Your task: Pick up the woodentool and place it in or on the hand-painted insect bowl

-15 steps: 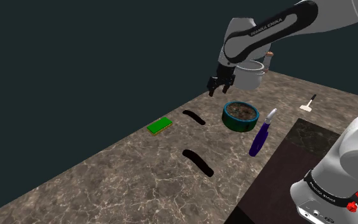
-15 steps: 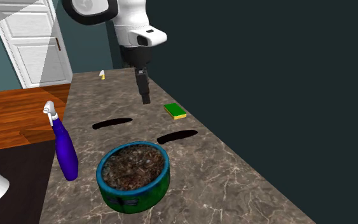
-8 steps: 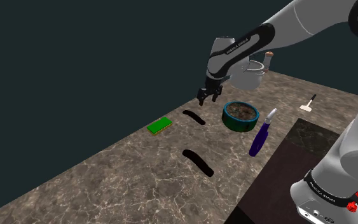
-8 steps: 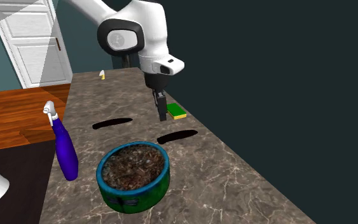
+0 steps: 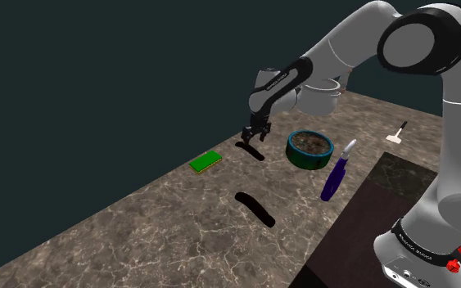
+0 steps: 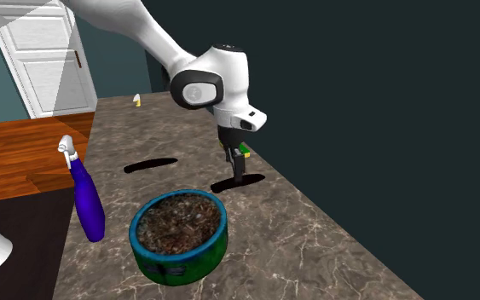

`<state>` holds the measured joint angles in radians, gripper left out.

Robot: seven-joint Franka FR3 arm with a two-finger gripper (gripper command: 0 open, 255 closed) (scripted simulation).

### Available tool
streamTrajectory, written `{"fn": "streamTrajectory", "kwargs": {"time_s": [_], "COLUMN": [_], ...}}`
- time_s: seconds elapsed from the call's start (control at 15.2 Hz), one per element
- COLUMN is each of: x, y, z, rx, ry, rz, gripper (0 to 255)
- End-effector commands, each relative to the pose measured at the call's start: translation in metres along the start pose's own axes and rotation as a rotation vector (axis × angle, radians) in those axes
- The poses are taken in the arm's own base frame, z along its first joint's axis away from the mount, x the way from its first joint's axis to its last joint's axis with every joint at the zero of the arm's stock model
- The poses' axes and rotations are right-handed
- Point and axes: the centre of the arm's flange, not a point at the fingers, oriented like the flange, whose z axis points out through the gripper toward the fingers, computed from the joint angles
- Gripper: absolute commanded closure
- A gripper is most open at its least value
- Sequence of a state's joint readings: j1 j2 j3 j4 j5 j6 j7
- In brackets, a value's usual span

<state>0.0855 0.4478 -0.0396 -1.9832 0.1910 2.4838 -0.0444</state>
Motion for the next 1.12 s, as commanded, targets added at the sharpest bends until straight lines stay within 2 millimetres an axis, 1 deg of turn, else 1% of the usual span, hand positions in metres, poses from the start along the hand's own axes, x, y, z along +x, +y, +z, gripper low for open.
{"fn": "streamTrajectory", "kwargs": {"time_s": [0.0,0.33,0.4,0.92,0.99,1.06], "x": [0.005,0.005,0.005,0.005,0.005,0.005], "y": [0.000,0.000,0.000,0.000,0.000,0.000], "z": [0.014,0.040,0.049,0.049,0.049,0.049], "rx": [0.001,0.001,0.001,0.001,0.001,0.001], "ry": [-0.001,-0.001,-0.001,-0.001,-0.001,-0.001], "rz": [-0.002,-0.002,-0.002,-0.002,-0.002,-0.002], "gripper": [0,0,0,0,255,255]}}
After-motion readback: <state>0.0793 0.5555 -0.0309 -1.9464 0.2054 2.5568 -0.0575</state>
